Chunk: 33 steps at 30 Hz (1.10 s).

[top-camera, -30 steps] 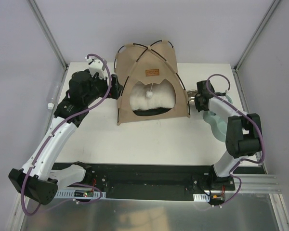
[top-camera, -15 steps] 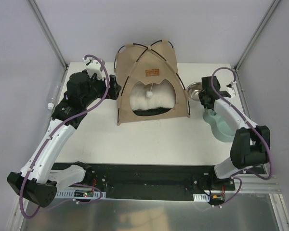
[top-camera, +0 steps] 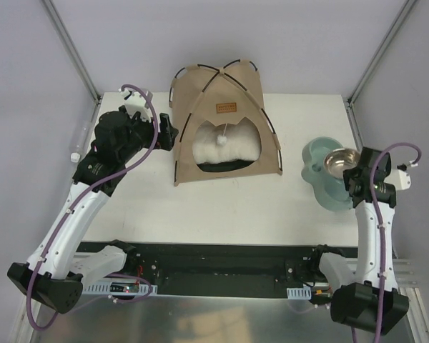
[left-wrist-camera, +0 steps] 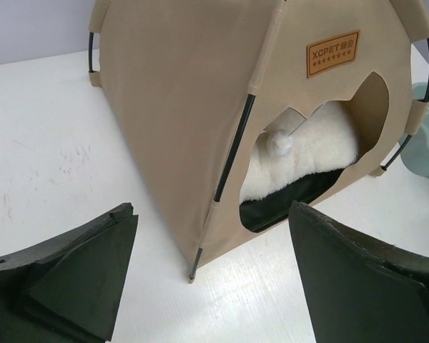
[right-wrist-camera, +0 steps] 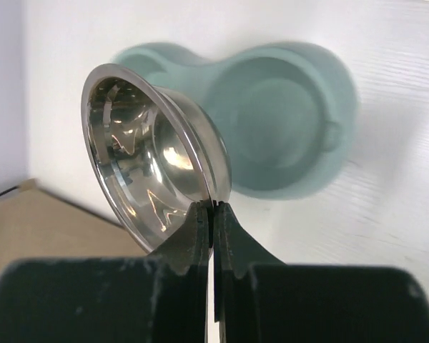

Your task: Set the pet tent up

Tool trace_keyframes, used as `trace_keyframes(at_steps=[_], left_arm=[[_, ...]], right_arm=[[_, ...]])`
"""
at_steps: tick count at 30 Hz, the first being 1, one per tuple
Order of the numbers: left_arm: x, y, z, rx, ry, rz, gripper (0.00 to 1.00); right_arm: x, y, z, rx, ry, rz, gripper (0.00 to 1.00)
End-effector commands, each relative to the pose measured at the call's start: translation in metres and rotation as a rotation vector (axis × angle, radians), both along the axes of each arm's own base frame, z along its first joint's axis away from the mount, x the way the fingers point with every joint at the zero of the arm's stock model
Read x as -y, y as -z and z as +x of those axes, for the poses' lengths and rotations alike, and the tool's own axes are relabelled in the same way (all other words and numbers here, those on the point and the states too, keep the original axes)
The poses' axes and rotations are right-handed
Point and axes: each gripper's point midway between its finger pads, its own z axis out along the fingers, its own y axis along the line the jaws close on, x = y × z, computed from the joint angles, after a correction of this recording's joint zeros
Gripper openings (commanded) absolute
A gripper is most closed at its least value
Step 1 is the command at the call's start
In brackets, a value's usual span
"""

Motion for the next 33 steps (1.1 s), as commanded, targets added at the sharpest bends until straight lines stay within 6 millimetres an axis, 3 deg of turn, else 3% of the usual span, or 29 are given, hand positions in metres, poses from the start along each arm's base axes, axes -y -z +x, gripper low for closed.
trace_keyframes(at_steps=[1,9,18,19,23,27,33], left_arm=[[-0.003,-0.005,-0.001,0.02,-0.016,-0.017,0.9],[-0.003,-0.002,-0.003,0.016,-0.015,-0.023,0.9],[-0.004,-0.004,-0.007,0.027,-0.009,-0.017,0.91],[-0.005,-0.005,-0.007,0.029,-0.01,-0.016,0.91],[-0.004,-0.004,-0.006,0.025,-0.007,-0.015,0.91],[-0.004,-0.004,-0.004,0.023,-0.01,-0.011,0.91],[-0.016,-0.002,0.004,-0.007,-0.094,0.014,0.92]], right_arm=[[-0.004,0.044,-0.026,-0.128,-0.026,0.096,0.0],[0.005,0.077,-0.024,-0.18,-0.029,0.145,0.0],[0.02,0.09,-0.022,-0.258,-0.017,0.124,0.0],[0.02,0.093,-0.022,-0.266,-0.011,0.13,0.04],[0.019,0.097,-0.022,-0.301,-0.016,0.152,0.38],[0.026,0.083,-0.024,-0.308,-0.003,0.113,0.6],[0.049,0.061,-0.038,-0.401,0.033,-0.015,0.83]])
